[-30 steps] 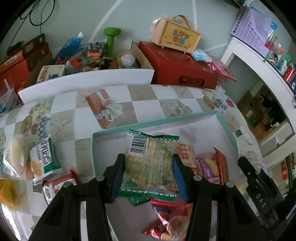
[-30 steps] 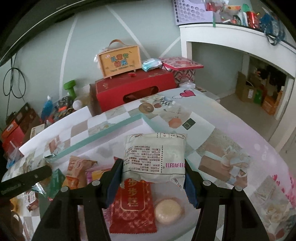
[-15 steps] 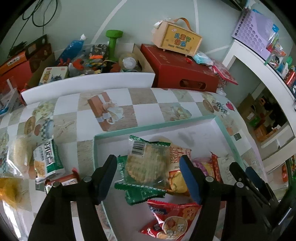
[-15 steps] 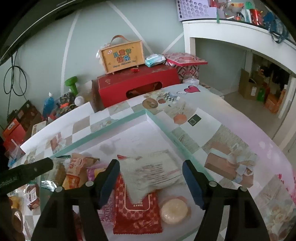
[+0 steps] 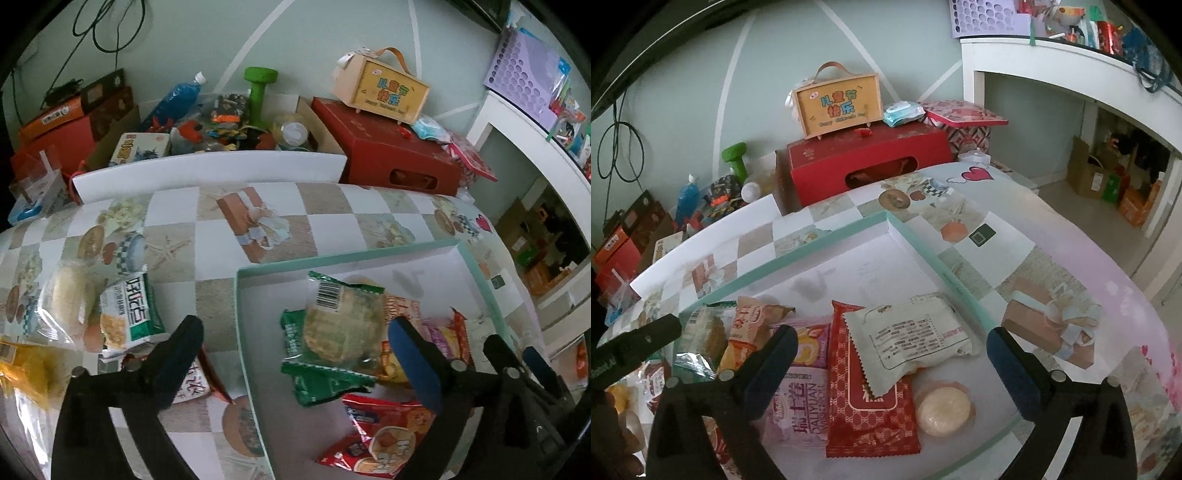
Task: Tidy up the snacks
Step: 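Withdraw both tools from the tray back over the snack pile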
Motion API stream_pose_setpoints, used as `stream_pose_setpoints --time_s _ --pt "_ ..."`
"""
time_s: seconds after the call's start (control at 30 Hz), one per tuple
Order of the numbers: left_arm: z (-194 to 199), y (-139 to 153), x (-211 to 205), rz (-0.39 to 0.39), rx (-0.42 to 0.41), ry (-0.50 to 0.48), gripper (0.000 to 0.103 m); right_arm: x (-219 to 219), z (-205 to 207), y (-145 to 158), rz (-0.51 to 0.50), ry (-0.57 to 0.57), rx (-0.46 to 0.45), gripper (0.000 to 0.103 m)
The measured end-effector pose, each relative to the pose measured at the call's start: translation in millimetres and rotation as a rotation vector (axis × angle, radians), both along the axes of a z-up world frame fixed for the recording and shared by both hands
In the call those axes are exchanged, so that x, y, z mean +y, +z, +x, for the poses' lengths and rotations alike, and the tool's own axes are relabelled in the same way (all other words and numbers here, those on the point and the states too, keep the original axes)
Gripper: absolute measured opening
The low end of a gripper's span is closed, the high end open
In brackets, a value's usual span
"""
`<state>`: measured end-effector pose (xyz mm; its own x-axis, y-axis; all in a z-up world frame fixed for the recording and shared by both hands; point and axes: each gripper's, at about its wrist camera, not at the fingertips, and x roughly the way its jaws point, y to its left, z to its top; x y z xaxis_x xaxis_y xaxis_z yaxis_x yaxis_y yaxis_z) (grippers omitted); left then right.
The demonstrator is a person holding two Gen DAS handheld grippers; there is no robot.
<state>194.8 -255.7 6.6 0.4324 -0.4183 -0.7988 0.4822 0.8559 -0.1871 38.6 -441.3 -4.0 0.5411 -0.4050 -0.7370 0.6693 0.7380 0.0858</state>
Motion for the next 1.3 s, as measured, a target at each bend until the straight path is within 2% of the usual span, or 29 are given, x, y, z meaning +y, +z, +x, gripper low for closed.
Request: stream_pose_setpoints --time_s 0.53,0.63,0.83,1.1,1.17,1.3 --pt "-5 10 38 -0.041 -0.046 0.069 0.102 15 10 5 -0.01 0.045 -0.002 0.103" --pt "-8 15 61 -0.092 -0.06 0.111 0.102 23 14 8 -0.022 0.076 -0.004 0.103" --pt "-6 18 103 -0.102 -0.083 0.194 0.102 49 28 18 -0.033 0.166 -0.04 0.103" --pt "-5 20 158 -0.069 -0.124 0.284 0.102 87 55 20 0.035 0.264 -0.116 0.103" --pt "-5 19 172 -0.049 -0.134 0.311 0.102 100 62 19 0.054 0.31 -0.113 0.103" --pt "-4 17 198 -0.034 -0.134 0.374 0.102 124 74 18 0.028 0.371 -0.086 0.103"
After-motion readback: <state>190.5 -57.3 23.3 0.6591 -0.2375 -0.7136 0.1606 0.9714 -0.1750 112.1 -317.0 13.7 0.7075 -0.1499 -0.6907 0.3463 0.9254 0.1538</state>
